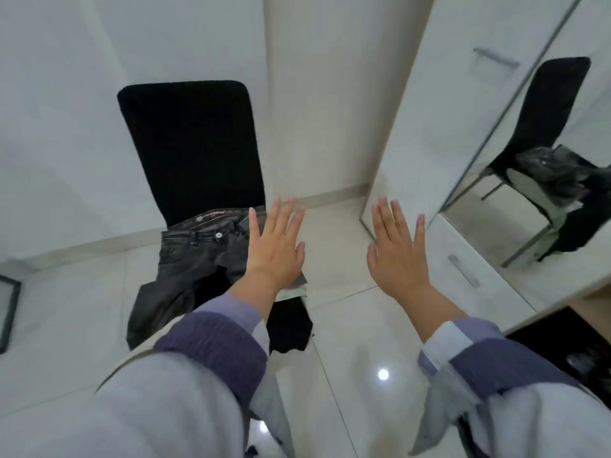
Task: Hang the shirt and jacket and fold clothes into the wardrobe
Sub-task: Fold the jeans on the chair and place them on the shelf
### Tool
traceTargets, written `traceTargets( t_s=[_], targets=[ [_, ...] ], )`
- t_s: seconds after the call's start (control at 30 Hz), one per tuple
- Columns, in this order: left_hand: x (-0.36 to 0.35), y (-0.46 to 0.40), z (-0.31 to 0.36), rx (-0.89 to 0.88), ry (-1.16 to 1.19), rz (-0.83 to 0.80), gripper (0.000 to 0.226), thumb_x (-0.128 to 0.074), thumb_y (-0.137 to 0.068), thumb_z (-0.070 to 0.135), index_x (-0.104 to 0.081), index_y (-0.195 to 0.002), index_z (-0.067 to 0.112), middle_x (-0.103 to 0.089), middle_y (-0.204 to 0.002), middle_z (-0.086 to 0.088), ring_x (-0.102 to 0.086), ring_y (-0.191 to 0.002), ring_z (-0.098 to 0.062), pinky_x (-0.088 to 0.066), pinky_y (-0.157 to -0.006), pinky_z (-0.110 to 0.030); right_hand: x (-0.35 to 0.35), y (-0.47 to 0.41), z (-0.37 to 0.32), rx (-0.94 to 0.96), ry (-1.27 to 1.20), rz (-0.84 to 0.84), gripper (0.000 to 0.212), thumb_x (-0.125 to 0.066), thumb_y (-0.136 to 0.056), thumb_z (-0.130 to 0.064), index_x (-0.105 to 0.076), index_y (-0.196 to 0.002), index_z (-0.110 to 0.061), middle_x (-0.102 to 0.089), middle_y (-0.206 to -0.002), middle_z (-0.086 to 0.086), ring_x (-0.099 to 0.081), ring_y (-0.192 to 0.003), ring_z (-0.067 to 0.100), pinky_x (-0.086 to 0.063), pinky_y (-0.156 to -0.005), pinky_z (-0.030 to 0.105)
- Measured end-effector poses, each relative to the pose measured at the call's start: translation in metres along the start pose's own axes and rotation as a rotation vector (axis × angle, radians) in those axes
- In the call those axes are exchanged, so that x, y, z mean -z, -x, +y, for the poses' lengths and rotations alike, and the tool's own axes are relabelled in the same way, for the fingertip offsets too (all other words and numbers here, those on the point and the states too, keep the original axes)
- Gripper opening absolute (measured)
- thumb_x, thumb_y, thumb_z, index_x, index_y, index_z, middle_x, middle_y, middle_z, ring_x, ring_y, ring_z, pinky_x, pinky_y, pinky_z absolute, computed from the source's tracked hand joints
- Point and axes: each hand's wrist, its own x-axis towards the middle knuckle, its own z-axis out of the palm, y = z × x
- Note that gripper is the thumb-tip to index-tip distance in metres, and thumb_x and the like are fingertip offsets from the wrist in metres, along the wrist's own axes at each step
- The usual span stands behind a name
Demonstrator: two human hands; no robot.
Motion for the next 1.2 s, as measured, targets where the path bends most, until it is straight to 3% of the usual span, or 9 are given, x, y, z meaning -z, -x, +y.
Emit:
traceTargets(
  t_s=[0.17, 0.33, 0.47, 0.6, 0.83, 1.03, 1.2],
  targets=[
    [-0.009, 0.018, -0.088, 0.105, 0.008, -0.007, 0.065, -0.025, -0.097, 0.045, 0.000, -0.153, 0.022, 0.011, -0.160, -0.002, 0.017, -0.146, -0.023, 0.003, -0.114, -0.059, -0.008, -0.030, -0.089, 0.109, -0.065, -0.035, 0.074, -0.055, -0.085, -0.023, -0.023, -0.149, -0.005, -0.018, -0.159, 0.011, -0.020, -0.146, 0.029, -0.016, -0.112, 0.061],
    [-0.027, 0.023, -0.147, 0.208, 0.031, -0.080, 0.068, -0.027, -0.097, 0.049, 0.003, -0.152, 0.023, 0.014, -0.159, -0.002, 0.018, -0.145, -0.024, 0.000, -0.114, -0.059, -0.020, -0.061, -0.143, 0.214, -0.062, -0.094, 0.070, -0.044, -0.092, -0.028, -0.014, -0.152, -0.008, -0.005, -0.161, 0.008, -0.007, -0.148, 0.027, -0.005, -0.114, 0.058],
    [-0.048, 0.004, -0.177, 0.292, 0.056, -0.142, 0.078, -0.035, -0.094, 0.056, 0.006, -0.151, 0.023, 0.018, -0.159, -0.003, 0.021, -0.144, -0.025, 0.000, -0.115, -0.059, -0.043, -0.090, -0.173, 0.268, -0.089, -0.144, 0.068, -0.043, -0.094, -0.030, -0.015, -0.152, -0.010, -0.008, -0.161, 0.007, -0.011, -0.148, 0.028, -0.009, -0.114, 0.057],
    [-0.078, -0.027, -0.204, 0.333, 0.072, -0.221, 0.082, -0.041, -0.093, 0.056, 0.005, -0.152, 0.023, 0.020, -0.158, -0.004, 0.022, -0.144, -0.026, 0.003, -0.114, -0.057, -0.080, -0.133, -0.198, 0.373, -0.104, -0.244, 0.065, -0.027, -0.099, -0.034, 0.004, -0.152, -0.014, 0.011, -0.161, 0.003, 0.009, -0.148, 0.023, 0.002, -0.116, 0.054],
    [-0.167, -0.110, -0.261, 0.508, 0.196, -0.320, 0.072, -0.046, -0.095, 0.044, -0.006, -0.152, 0.024, 0.021, -0.158, -0.002, 0.021, -0.144, -0.025, 0.003, -0.114, -0.055, -0.185, -0.237, -0.244, 0.469, -0.147, -0.404, 0.059, -0.018, -0.102, -0.034, 0.009, -0.152, -0.017, 0.015, -0.160, 0.001, 0.017, -0.146, 0.020, 0.004, -0.118, 0.052],
    [-0.262, -0.159, -0.291, 0.554, 0.203, -0.390, 0.079, -0.052, -0.093, 0.042, -0.002, -0.152, 0.022, 0.016, -0.159, -0.002, 0.017, -0.145, -0.025, -0.002, -0.117, -0.055, -0.275, -0.307, -0.269, 0.505, -0.177, -0.515, 0.068, -0.030, -0.099, -0.031, 0.013, -0.151, -0.018, 0.019, -0.159, -0.001, 0.020, -0.145, 0.018, 0.003, -0.119, 0.051],
    [-0.322, -0.176, -0.314, 0.513, 0.218, -0.447, 0.089, -0.064, -0.086, 0.034, -0.006, -0.151, 0.020, -0.006, -0.159, 0.000, 0.005, -0.147, -0.022, -0.008, -0.118, -0.053, -0.331, -0.329, -0.280, 0.483, -0.076, -0.579, 0.094, -0.053, -0.089, -0.029, 0.017, -0.150, -0.016, 0.018, -0.159, 0.001, 0.018, -0.146, 0.020, 0.007, -0.117, 0.052]
  ],
)
